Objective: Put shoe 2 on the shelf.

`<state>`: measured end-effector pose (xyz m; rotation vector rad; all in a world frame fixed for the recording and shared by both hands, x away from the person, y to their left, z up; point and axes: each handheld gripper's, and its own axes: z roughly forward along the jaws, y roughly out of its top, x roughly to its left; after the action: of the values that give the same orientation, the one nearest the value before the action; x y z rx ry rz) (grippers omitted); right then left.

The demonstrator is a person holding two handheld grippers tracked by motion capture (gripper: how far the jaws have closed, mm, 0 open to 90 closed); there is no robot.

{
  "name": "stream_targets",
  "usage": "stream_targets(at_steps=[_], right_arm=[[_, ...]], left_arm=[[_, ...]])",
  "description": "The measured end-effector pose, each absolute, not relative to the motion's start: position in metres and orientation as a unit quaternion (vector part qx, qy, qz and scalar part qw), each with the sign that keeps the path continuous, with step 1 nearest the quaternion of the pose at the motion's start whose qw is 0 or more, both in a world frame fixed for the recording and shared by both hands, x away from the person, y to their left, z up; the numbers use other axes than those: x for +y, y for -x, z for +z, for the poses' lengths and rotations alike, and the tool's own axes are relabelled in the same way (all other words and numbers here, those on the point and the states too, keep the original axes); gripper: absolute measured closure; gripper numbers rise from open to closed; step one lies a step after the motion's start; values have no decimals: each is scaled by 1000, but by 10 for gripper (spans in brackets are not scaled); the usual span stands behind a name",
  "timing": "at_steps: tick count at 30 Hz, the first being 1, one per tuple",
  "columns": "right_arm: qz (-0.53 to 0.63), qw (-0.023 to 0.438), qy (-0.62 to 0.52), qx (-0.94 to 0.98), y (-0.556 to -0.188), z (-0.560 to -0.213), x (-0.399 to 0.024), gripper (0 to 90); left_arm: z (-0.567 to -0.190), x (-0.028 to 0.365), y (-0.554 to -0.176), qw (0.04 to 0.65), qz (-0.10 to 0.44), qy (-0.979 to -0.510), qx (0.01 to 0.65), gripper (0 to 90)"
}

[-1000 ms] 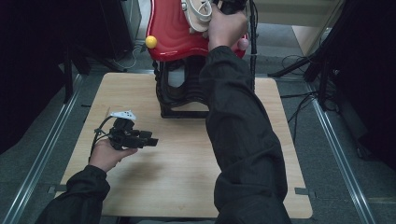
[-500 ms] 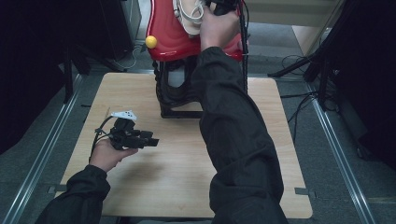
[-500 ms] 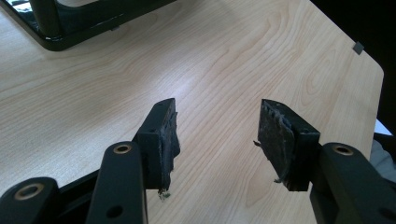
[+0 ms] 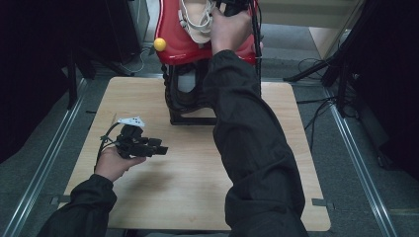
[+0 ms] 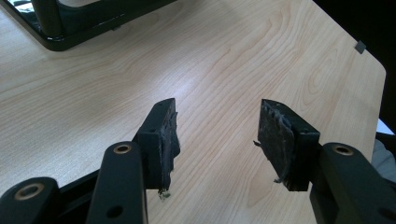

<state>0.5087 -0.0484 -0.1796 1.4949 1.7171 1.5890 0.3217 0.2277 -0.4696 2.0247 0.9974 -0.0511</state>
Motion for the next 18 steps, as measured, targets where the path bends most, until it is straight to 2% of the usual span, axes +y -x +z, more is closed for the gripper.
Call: stream_targets(at_steps=[7,18], right_arm=[[548,200,-509,633,-504,-177,-49,821],[566,171,-490,641,-496,-167,-58,777]], left_arm=[[-470,227,-322,425,-20,-812,399,476],[-470,226,-321,422,-16,-815,397,474]])
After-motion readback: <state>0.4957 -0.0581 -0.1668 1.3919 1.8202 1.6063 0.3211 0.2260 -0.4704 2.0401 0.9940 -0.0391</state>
